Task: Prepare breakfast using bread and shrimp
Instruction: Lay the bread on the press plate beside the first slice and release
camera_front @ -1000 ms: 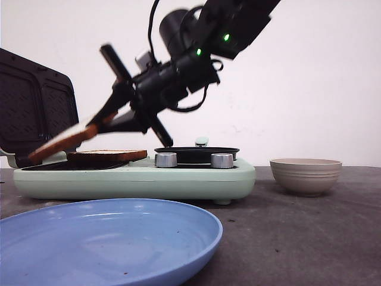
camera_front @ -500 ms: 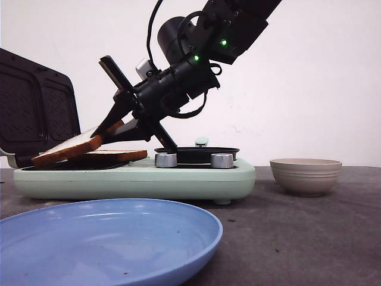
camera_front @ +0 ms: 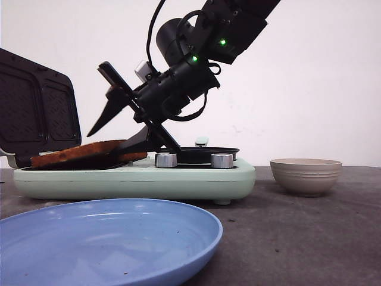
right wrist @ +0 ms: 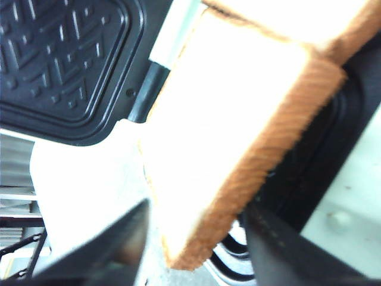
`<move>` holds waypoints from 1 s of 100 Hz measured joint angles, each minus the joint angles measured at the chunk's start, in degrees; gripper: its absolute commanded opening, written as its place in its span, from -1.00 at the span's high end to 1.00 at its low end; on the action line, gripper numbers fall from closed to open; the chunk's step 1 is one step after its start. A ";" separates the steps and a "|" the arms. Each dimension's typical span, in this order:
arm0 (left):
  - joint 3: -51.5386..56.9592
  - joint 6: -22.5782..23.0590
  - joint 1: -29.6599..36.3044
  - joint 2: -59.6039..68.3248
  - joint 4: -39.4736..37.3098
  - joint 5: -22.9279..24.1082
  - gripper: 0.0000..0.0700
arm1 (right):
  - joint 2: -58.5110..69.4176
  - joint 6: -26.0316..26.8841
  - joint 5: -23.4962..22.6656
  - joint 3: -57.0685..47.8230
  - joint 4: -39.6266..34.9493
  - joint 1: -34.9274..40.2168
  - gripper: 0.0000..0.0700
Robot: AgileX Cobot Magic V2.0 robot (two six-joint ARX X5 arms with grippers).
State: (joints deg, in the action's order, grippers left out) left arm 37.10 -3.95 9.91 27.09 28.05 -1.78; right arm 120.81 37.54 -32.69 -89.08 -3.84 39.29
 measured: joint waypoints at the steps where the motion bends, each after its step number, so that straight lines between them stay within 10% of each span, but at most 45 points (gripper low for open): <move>1: 0.00 0.00 0.00 0.00 0.00 0.00 -0.11 | 0.00 -0.04 -0.02 0.00 0.04 0.02 0.00; 100: 0.00 0.00 0.00 0.00 0.00 0.00 -0.11 | -0.24 -7.43 8.22 -3.48 -9.99 1.22 -0.19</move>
State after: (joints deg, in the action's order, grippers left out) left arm 37.10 -3.95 9.91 27.09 28.05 -1.78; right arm 120.57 30.11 -24.47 -92.55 -13.82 40.51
